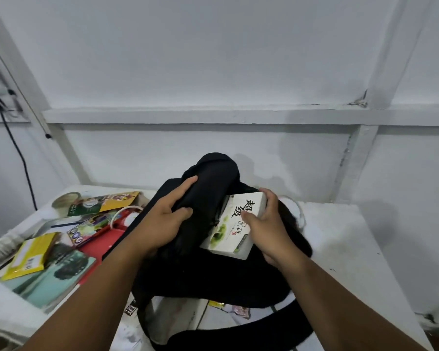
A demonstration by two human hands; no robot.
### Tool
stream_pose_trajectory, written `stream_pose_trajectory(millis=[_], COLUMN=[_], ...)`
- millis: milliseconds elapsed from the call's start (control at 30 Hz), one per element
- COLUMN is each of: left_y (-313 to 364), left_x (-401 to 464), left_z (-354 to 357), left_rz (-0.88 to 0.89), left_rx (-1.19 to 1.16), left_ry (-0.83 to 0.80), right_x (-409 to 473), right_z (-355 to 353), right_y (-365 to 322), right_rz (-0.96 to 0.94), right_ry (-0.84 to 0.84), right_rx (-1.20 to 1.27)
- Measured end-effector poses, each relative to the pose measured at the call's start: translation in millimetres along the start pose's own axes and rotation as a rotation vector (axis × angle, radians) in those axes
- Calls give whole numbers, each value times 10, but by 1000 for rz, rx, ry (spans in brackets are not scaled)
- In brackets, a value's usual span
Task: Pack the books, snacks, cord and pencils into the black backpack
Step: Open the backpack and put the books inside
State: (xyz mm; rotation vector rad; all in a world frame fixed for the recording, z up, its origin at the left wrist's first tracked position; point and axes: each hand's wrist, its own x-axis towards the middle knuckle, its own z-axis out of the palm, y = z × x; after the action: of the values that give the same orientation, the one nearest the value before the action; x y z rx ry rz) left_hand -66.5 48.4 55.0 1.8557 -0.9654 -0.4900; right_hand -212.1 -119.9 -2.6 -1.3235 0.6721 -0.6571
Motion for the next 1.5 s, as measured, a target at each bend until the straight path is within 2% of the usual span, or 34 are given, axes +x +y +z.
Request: stream_pose_trajectory(millis=[100, 200, 267, 367, 467, 600, 733, 867, 967, 1033, 1133, 1233, 1333, 1433, 1500], left_y=[84, 87, 39, -53, -90, -131, -156, -204, -247, -243, -291, -413, -575, -799, -888], left_x=[-48, -73, -90, -108, -94, -61, -30, 18, 42, 25, 0, -20, -106, -216, -316], left_z=[-82, -181, -257, -351, -342, -292, -288, -306, -290, -233, -169, -129, -46, 52, 92], left_rz=[35, 39, 21, -4, -19, -50, -51, -62, -73, -71, -86, -142, -158, -189, -204], left_rx=[-45, -67, -112, -163, -205, -256, -278, -220, -204, -263, -326, -335, -190, 10, 43], left_ry=[14, 49, 92, 157, 138, 111, 81, 54, 44, 68, 80, 123, 136, 84, 24], right_x=[260, 436, 476, 447, 497, 591, 629, 618, 641, 673, 652, 512, 365, 144, -50], right_z=[309, 499, 537, 501, 474, 602, 669, 755, 806, 741, 608, 549, 486, 395, 339], right_y=[49, 170, 307, 424, 396, 340, 466, 601, 713, 808, 898, 828, 675, 519, 478], right_rz=[153, 385, 435, 416, 413, 279, 345, 357, 313, 293, 257, 181, 159, 127, 56], right_ry=[-47, -130, -193, -288, -360, -221, -100, -236, -398, -445, -470, -403, -218, -58, -8], right_rx=[-75, 41, 51, -140, -244, -138, -11, 73, -64, -183, -233, -255, -197, -86, -100])
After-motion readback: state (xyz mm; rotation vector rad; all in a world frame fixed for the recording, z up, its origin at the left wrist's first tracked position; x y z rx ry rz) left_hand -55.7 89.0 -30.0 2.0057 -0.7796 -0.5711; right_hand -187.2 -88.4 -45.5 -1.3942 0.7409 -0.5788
